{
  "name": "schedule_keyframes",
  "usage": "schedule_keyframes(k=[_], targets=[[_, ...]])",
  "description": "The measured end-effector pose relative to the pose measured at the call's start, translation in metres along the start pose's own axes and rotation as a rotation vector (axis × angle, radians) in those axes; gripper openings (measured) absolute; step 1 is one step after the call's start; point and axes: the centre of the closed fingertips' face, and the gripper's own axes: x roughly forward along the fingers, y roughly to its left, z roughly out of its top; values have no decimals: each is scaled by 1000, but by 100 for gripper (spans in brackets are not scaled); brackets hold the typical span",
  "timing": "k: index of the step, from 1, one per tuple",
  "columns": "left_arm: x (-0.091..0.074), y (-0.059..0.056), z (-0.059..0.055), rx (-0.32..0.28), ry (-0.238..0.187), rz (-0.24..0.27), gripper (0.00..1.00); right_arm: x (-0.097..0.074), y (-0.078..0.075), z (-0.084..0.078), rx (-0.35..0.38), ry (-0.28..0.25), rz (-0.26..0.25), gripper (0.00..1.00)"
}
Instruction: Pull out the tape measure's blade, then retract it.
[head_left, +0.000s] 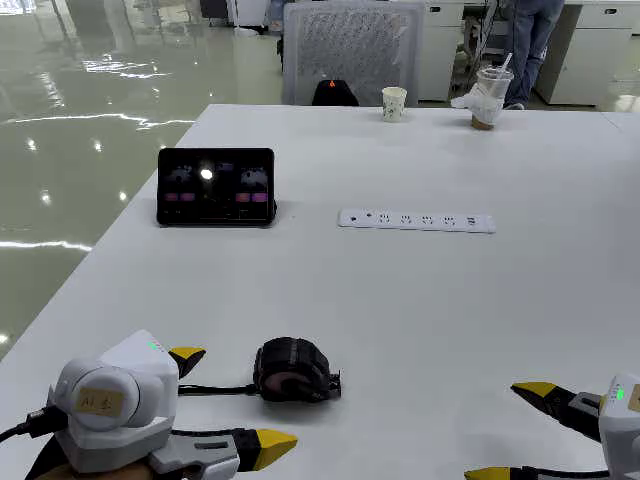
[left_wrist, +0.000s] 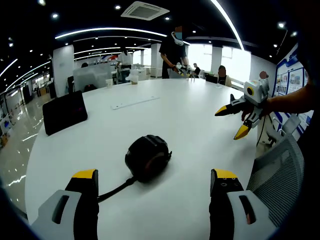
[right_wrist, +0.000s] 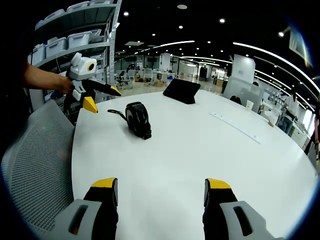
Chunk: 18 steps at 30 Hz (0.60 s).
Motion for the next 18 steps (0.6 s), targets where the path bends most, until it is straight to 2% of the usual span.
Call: schedule_keyframes(k=[7, 12, 18], targets=[[-2, 0, -1, 5, -11, 1, 96, -2, -1, 5, 12, -35, -15, 76], [-3, -2, 0, 14, -20, -12, 99, -4, 1, 4, 8, -34, -18, 79], [-3, -5, 4, 29, -39, -24, 99, -6, 0, 4, 21, -51, -32, 85]])
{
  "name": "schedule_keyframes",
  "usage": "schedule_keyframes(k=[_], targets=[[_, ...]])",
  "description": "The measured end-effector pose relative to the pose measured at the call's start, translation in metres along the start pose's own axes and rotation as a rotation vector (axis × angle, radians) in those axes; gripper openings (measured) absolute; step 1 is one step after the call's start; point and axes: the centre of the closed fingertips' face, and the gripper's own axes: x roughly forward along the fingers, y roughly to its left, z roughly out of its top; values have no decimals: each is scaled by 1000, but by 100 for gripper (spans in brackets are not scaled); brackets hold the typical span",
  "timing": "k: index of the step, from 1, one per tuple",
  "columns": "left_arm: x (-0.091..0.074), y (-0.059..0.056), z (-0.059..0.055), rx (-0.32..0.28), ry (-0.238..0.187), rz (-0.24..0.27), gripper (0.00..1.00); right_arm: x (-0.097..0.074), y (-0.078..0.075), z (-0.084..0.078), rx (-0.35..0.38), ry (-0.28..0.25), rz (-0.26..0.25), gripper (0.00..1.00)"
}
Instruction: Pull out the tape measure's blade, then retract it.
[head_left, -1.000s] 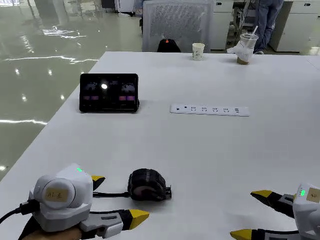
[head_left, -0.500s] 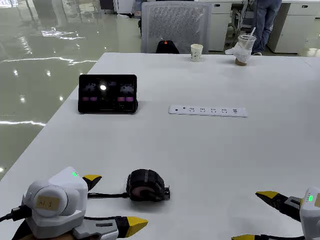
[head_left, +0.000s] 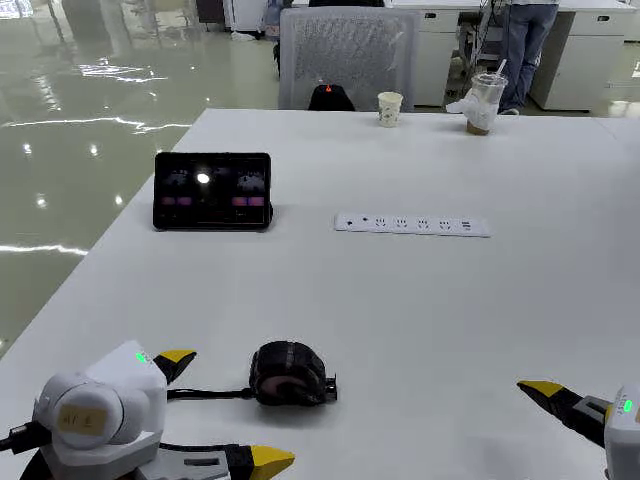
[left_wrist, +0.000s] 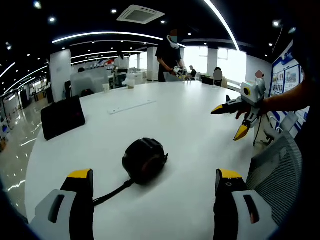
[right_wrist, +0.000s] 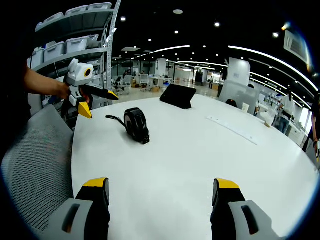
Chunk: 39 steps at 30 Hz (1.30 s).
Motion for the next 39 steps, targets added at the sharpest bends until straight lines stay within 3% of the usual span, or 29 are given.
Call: schedule_keyframes(k=[13, 21, 31, 39], targets=[[-2, -3, -6, 5, -5, -17, 99, -1, 5, 5, 25, -35, 4, 99], [-6, -3, -10, -1, -14, -7, 99, 1, 10, 13, 40, -45, 21, 99], [-8, -3, -6, 9, -36, -12, 99, 1, 10, 14, 45, -46, 18, 99], [-8, -7, -9, 16, -19, -32, 97, -1, 10, 13, 51, -43, 13, 99]])
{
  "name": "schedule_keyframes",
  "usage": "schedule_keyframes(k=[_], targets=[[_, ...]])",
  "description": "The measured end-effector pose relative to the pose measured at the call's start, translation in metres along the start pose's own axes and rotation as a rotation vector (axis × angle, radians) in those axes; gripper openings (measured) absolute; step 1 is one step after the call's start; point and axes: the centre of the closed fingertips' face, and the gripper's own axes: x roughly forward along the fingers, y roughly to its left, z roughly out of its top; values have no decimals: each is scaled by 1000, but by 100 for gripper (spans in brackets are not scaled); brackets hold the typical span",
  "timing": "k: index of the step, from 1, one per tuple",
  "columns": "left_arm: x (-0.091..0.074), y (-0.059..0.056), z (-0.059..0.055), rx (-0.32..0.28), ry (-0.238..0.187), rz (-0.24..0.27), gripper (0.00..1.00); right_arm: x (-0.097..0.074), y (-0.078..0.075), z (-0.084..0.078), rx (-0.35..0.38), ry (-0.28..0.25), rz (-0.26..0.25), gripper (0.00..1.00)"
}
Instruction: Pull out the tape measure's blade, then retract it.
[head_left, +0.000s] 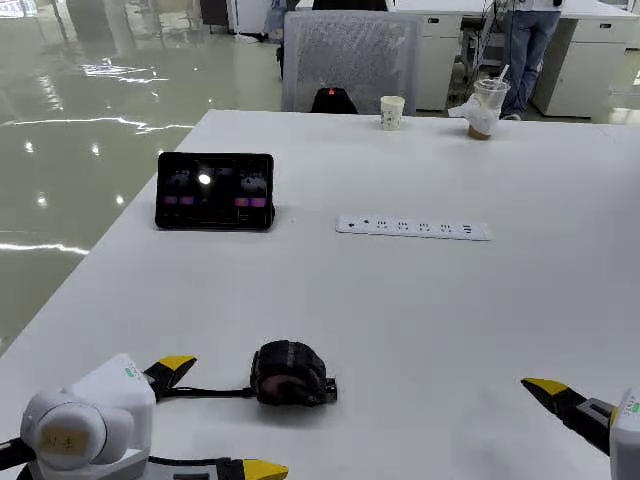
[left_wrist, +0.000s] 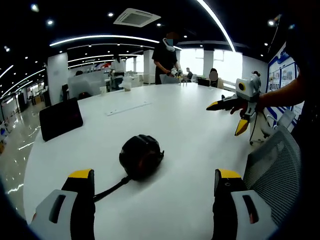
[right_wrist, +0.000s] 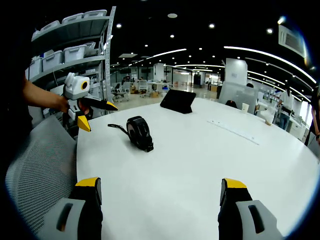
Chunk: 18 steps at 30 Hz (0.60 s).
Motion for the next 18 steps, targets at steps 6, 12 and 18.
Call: schedule_keyframes(k=[6, 12, 18], targets=[[-1, 1, 2, -1, -8, 7, 99, -1, 0, -1, -1, 6, -1, 99], [-1, 0, 2, -6, -3, 4, 98, -1, 0, 0, -4, 6, -1, 99], [-3, 0, 2, -8, -6, 5, 99, -2, 0, 0, -4, 7, -4, 99]])
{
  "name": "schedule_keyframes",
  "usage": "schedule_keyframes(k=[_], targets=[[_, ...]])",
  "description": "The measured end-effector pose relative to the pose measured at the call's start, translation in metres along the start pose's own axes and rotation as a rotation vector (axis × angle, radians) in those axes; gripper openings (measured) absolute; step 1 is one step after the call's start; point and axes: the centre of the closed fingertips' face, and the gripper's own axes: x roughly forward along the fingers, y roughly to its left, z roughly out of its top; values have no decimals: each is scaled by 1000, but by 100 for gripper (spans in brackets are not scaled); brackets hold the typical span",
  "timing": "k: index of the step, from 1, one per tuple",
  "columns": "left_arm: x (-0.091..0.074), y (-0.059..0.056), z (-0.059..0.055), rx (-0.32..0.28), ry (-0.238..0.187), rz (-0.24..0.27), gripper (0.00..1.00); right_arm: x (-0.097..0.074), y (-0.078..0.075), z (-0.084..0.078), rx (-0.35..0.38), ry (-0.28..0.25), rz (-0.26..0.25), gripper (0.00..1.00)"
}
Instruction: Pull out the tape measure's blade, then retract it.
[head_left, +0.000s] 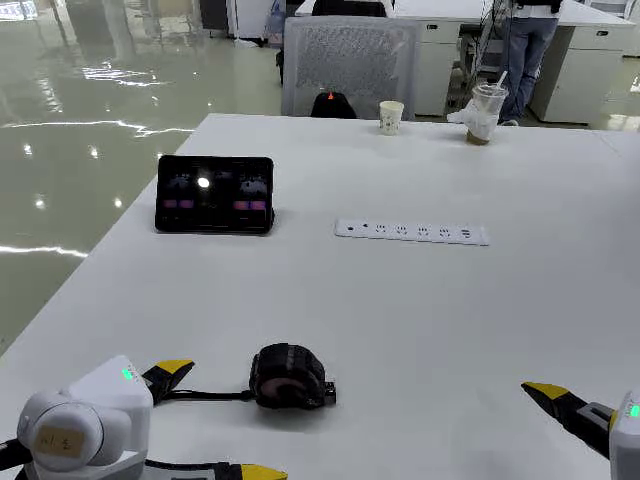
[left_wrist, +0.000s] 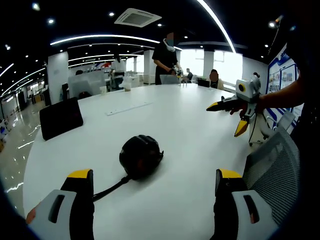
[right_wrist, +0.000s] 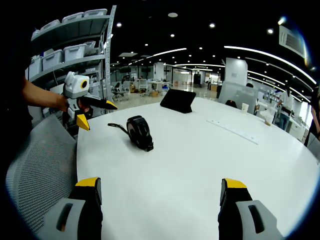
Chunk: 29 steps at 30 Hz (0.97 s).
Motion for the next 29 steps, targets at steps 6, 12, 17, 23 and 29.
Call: schedule_keyframes(k=[6, 12, 17, 23, 29], targets=[[-2, 2, 1, -11, -4, 6, 99, -1, 1, 0, 1, 0, -4, 99], [-3, 3, 1, -17, -1, 5, 99, -2, 0, 0, 1, 1, -7, 99], [-2, 3, 1, -20, -4, 4, 99, -2, 0, 1, 1, 1, -8, 99], [-2, 3, 0, -20, -2, 4, 99, -3, -2, 0, -1, 3, -10, 99], [-3, 2, 0, -26, -2, -2, 99, -3, -2, 0, 0, 5, -10, 99]])
